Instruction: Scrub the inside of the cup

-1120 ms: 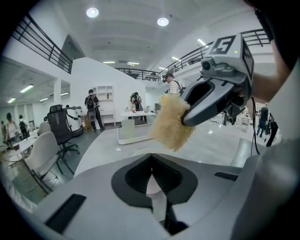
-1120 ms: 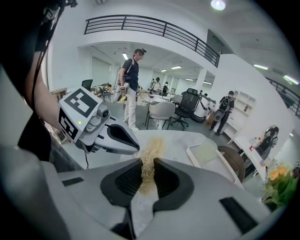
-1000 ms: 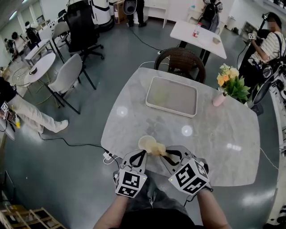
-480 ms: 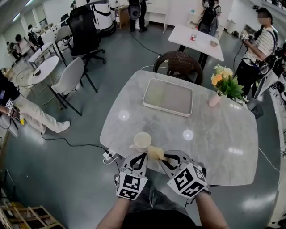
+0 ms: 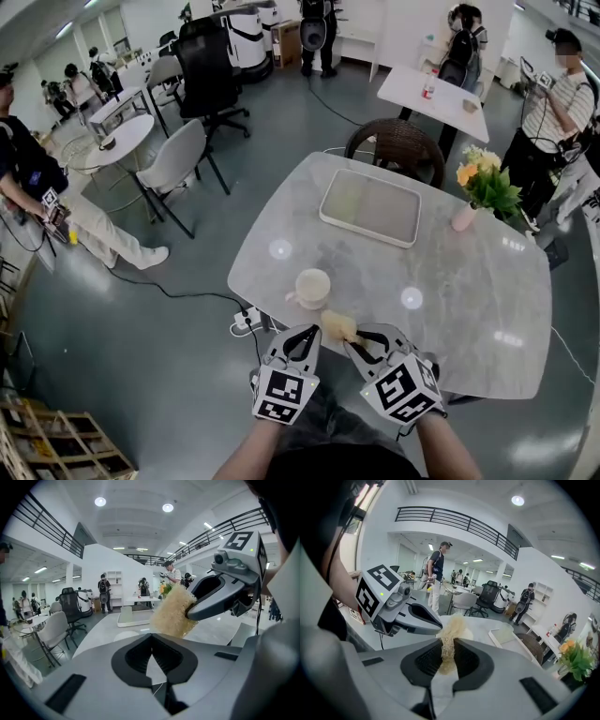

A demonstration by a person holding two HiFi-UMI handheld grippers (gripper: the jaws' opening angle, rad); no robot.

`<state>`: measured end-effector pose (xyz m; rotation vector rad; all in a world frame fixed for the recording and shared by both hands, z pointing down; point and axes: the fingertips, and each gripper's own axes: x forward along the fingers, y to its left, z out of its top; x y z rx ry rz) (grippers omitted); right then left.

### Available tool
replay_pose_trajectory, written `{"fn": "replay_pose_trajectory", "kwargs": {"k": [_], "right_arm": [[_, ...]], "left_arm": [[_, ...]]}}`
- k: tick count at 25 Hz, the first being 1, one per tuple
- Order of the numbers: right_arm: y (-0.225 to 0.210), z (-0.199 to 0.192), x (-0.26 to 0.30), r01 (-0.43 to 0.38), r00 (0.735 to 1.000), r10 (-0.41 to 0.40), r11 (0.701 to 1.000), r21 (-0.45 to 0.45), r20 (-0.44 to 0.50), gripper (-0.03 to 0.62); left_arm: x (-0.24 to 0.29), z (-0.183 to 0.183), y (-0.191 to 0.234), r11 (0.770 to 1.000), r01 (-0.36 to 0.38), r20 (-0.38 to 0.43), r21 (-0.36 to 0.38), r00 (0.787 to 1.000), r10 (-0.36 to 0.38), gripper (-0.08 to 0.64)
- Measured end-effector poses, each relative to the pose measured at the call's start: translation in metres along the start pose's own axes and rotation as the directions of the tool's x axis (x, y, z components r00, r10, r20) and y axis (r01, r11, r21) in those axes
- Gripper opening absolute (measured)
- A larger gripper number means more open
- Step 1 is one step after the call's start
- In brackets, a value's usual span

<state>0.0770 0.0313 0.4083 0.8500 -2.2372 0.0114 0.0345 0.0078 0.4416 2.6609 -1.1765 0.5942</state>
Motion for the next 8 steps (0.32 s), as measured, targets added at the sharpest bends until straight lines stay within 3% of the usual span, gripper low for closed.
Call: {"fn": "replay_pose_trajectory", "kwargs": {"k": [8], "right_arm": [[0.026, -0.012, -0.023, -0.018, 1.000, 0.019, 0.999, -0.042, 0.022, 0.062]], "left_arm": [[-0.025, -0.008, -0.022, 0.998, -0.044, 0.005, -0.035, 0.999, 0.044, 0.012]]}}
